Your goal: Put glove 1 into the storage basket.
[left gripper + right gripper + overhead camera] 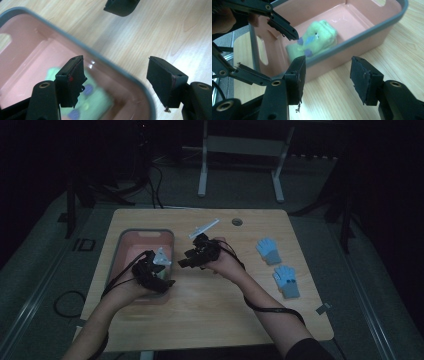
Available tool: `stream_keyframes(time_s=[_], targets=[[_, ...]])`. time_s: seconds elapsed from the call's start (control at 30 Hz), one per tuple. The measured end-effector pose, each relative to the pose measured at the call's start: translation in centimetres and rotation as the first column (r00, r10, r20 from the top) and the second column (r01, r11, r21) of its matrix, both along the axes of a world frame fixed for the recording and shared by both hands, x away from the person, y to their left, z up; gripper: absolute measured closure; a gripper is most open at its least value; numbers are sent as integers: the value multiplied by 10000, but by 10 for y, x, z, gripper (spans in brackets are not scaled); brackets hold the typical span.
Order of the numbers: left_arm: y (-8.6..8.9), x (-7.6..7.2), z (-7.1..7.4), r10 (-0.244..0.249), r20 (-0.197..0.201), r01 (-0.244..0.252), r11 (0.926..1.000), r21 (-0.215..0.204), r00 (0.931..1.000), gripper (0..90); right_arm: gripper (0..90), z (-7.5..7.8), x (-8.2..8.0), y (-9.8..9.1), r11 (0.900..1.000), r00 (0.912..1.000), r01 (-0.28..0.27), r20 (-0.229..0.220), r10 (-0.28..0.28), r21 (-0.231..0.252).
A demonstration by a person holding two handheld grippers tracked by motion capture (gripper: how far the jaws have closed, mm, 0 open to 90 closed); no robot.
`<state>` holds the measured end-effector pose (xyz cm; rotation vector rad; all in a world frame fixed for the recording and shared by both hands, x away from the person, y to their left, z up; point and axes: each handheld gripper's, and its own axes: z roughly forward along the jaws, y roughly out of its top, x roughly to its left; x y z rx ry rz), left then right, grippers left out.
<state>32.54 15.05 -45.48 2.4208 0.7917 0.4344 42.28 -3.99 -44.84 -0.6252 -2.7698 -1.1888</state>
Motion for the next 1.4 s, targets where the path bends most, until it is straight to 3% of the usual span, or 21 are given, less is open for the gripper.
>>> stream_keyframes(time_s=[0.23, 0.37, 0.43, 0.47, 0.63, 0.9, 0.93, 1.0, 1.17, 1.4], targets=[[-28, -2, -3, -700, -76, 701, 9975, 74, 9975, 306, 496, -5, -6, -33, 9998, 9994, 174, 309, -171, -81], [-41, -3, -6, -744, -166, 744, 9972, 11, 9971, 283, 497, -6, -8, -50, 9994, 9987, 340, 391, -340, 0], [-46, -4, -8, -862, -378, 858, 9962, -118, 9956, 243, 498, -7, -8, -58, 9991, 9981, 433, 443, -432, -5], [-48, -4, -8, -829, -398, 819, 9963, -251, 9958, 178, 500, -7, -9, -63, 9987, 9975, 516, 485, -514, -21], [-60, -9, -14, -984, -550, 958, 9943, -470, 9936, 110, 501, -7, -9, -85, 9967, 9951, 801, 572, -806, 118], [-77, -24, -25, -1573, -399, 1524, 9828, -1040, 9867, 97, 503, -8, -12, -113, 9931, 9898, 1155, 819, -1168, 204], [-80, -26, -30, -1588, -394, 1532, 9812, -1174, 9865, 98, 510, -10, -13, -123, 9912, 9872, 1304, 894, -1319, 219], [-86, -29, -40, -1745, -468, 1699, 9814, -890, 9835, 99, 514, -11, -13, -130, 9907, 9861, 1345, 954, -1360, 218], [-93, -33, -58, -2030, -649, 1979, 9772, -771, 9770, 102, 525, -16, -12, -147, 9858, 9779, 1667, 1243, -1680, 211], [-96, -34, -80, -1973, -1007, 1896, 9785, -808, 9752, 102, 522, -23, -10, -177, 9744, 9642, 2250, 1431, -2232, 38]])
